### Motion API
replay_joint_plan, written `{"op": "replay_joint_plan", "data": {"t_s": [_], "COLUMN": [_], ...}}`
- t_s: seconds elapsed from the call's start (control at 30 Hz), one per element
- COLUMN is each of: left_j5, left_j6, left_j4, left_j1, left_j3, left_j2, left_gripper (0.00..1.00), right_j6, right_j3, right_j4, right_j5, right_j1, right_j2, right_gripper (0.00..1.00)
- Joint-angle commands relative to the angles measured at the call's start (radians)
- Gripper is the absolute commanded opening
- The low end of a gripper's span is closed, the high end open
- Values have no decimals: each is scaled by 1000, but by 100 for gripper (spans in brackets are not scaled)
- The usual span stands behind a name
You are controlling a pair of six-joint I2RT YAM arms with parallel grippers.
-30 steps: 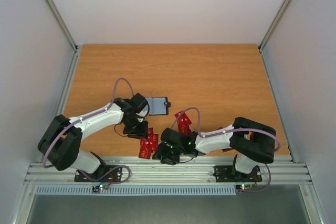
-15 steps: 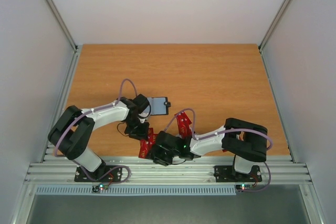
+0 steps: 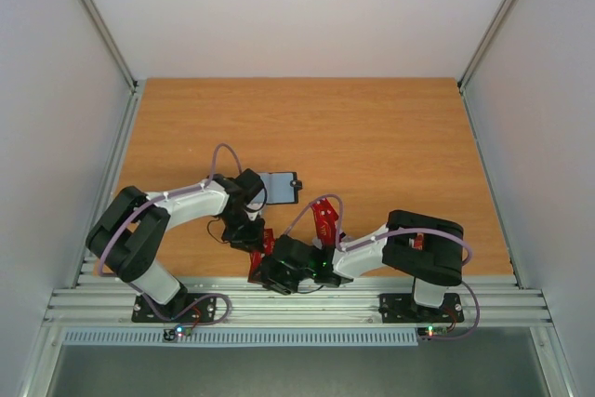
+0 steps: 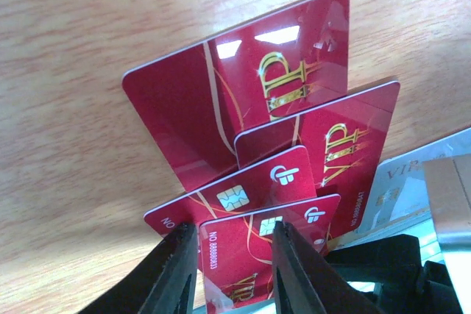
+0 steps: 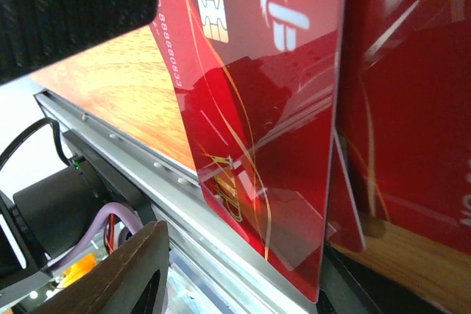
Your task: Put the credit cards into the card holder
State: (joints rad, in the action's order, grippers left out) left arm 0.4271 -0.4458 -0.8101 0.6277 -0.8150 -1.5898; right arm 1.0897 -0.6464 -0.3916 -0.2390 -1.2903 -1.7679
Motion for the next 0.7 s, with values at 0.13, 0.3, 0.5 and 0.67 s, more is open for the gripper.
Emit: {"op": "replay_joint_plan", "data": {"t_s": [0.13,0.3,0.5,0.67], "left_j5": [6,0,-1,-2], "left_j6": [-20,-26,-30,-35], "left_j4": [7,11,18,20], "left_j1": [-2,-3,-2,-2], "left_j3": [30,34,39,40], "left_j2": [8,13,8,8], "left_gripper": [31,31,31,31], "right_j6": [15,19,24,24], "right_j3": [37,40,41,39], "right_j4": [-65,-75,-54,-58], "right_j5": [94,90,89,79], "right_j1": [2,3,9,13], "right_j2": [-41,-47,-43,-50], "right_gripper": [48,40,28,20]}}
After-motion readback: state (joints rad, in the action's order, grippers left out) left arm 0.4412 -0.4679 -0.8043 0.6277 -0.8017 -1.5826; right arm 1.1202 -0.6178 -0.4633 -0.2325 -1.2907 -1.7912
